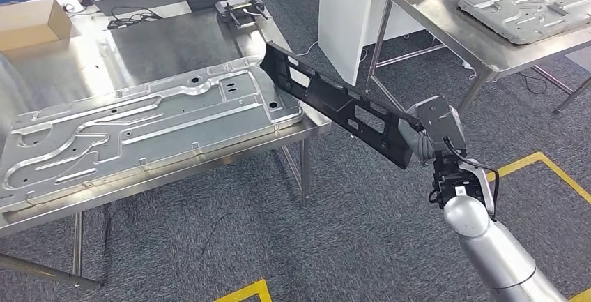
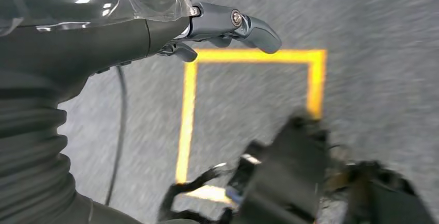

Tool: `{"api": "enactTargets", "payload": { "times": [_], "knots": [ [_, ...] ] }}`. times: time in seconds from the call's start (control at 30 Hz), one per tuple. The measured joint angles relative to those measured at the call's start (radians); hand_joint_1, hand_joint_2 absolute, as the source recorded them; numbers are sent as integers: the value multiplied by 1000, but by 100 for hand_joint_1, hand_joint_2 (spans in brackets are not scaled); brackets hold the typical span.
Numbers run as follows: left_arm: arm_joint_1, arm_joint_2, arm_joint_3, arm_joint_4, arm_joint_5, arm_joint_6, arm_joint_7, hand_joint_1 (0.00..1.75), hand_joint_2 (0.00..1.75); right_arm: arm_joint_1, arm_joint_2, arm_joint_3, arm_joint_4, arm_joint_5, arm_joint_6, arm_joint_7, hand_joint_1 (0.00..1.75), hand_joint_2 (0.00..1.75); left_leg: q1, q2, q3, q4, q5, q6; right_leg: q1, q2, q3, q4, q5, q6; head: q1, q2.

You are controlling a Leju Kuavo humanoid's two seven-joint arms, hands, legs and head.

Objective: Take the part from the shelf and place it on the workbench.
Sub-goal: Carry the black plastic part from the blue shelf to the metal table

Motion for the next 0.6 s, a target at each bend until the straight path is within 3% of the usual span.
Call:
{"api": "enactTargets", "payload": {
  "times": [0.1,0.23,0.6],
  "knots": [
    [7,-75,118,20,-32,-46,0,0,175,-9,-2,-2,6,10,6,1,175,175,0,-1,0,0,0,0,0,-1,0,0,0,0,0,0],
    [14,-141,210,40,-39,-66,-1,0,175,-9,-2,-7,12,25,2,-19,175,175,0,-1,0,0,0,0,0,-1,0,0,0,0,0,0],
    [53,-159,216,59,-30,-36,-5,0,175,-7,1,-16,14,63,5,-57,175,175,0,-2,0,0,0,0,0,-2,0,0,0,0,0,0]
  ]
}}
